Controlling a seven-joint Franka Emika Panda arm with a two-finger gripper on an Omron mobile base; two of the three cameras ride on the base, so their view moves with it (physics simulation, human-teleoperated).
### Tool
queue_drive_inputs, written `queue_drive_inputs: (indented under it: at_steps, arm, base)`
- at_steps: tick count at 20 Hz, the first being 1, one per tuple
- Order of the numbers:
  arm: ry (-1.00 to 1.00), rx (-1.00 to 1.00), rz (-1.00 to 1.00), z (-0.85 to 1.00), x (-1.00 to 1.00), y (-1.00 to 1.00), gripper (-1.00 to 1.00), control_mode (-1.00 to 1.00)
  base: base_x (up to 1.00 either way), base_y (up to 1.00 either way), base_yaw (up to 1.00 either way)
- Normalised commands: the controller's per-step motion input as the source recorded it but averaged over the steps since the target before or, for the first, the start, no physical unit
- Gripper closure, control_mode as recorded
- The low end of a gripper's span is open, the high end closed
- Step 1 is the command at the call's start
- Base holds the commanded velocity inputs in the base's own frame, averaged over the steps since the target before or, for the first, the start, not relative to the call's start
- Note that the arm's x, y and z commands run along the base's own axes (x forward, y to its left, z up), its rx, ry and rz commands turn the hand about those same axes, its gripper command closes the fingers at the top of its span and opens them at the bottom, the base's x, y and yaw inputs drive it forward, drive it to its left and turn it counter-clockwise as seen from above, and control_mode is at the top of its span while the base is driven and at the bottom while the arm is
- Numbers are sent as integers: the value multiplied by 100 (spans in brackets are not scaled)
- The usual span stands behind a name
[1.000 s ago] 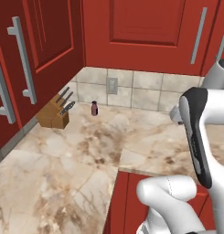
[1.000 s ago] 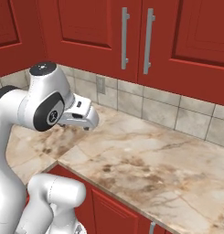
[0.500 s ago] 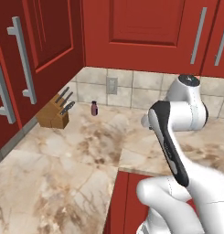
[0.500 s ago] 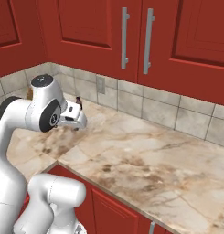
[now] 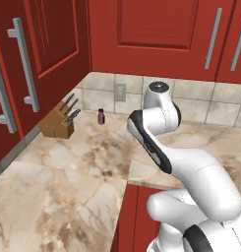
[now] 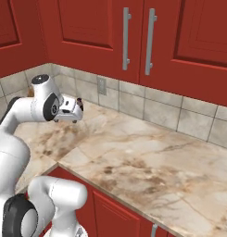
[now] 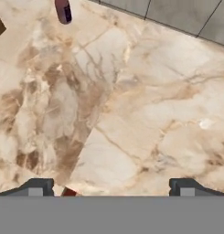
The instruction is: Place the drinks on the dining counter in a tight cluster.
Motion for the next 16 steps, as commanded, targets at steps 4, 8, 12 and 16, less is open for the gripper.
queue_drive_inputs:
  at_steps: [4,8,12,16]
  arm:
    - [1,-2,0,-19,93,54,-100,-100]
    - [0,0,0,-21,100,26,-100,-100]
    - [0,0,5,-51,95,25,-100,-100]
    - [0,1,9,-35,64,14,-100,-100]
  base:
    - [0,0,0]
    - [0,0,0]
    - [0,0,0]
    - [0,0,0]
